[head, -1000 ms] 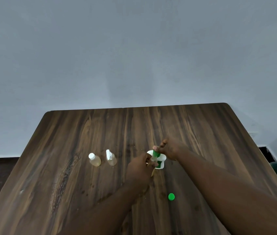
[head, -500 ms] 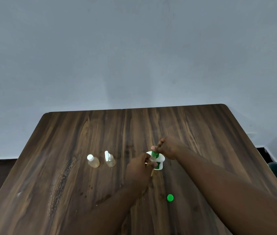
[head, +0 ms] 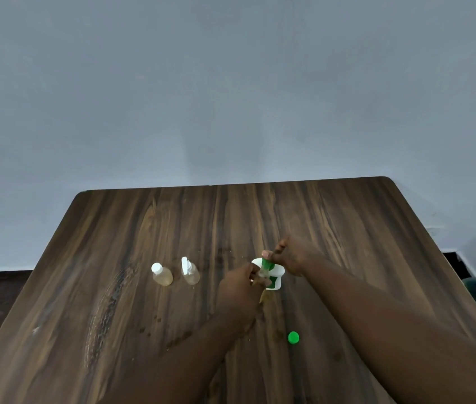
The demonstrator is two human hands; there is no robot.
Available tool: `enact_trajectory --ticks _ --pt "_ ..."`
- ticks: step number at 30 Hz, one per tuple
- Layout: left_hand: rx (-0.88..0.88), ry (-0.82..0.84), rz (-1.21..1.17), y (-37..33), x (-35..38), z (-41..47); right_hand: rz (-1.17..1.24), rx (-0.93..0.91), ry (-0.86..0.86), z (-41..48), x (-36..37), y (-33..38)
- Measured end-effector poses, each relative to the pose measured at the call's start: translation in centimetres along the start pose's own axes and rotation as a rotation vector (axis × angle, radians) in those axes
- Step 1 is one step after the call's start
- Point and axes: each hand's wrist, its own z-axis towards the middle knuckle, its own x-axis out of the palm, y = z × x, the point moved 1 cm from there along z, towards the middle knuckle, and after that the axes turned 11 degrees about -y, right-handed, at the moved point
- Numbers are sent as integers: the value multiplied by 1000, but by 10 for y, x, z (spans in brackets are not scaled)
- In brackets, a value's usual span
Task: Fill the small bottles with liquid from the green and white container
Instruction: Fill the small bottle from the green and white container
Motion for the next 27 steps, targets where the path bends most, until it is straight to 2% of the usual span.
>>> enact_trajectory --ticks 11,16,21,27 --pt "-7 12 -11 0 0 -1 -43 10 -29 -2 0 2" --pt "12 -8 -20 -2 -3 0 -104 -56 -58 -4 -11 13" --pt "0 9 -5 -1 -1 -3 -92 -7 -49 -4 -3 6" --pt "3 -11 -18 -3 -2 1 -116 -60 -53 -6 -13 12"
